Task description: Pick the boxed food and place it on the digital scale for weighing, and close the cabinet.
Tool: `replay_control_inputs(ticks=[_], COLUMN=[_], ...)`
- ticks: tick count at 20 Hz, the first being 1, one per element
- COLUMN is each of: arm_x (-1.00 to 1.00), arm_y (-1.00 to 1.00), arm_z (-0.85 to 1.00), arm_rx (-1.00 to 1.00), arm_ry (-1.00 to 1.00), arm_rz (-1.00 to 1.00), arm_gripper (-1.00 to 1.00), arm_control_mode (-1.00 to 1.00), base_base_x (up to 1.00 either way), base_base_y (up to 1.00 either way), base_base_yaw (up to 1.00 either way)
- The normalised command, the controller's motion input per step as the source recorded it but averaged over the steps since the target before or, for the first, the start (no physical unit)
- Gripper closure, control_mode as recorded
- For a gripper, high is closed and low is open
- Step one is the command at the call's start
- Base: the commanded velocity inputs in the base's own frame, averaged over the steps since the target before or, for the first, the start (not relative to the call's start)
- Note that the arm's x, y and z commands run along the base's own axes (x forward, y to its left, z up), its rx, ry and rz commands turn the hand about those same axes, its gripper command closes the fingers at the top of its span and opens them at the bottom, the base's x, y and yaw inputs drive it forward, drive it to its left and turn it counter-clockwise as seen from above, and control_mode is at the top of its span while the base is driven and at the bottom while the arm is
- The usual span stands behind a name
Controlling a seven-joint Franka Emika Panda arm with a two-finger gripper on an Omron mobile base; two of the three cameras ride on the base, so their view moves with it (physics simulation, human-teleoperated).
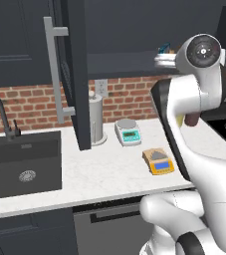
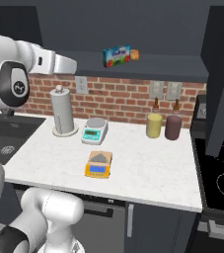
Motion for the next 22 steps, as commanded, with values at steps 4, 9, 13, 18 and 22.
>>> replay_control_inputs(ticks=[4,9,13,18,22], arm_x=[0.02,0.17,0.24,0.2,0.19], arm_y=[-0.07,-0.01,0.0,0.0,0.0], arm_z=[0.17,0.02,0.0,0.0,0.0], arm_rx=[0.0,0.0,0.0,0.0,0.0], arm_ry=[0.02,0.06,0.11,0.04,0.01], arm_rz=[0.0,0.0,0.0,-0.02,-0.04], arm_gripper=[-1.0,-1.0,-1.0,-1.0,-1.0], arm_control_mode=[-1.0,-1.0,-1.0,-1.0,-1.0], base_base_x=[0.0,0.0,0.0,0.0,0.0], base_base_y=[0.0,0.0,0.0,0.0,0.0], base_base_yaw=[0.0,0.0,0.0,0.0,0.0])
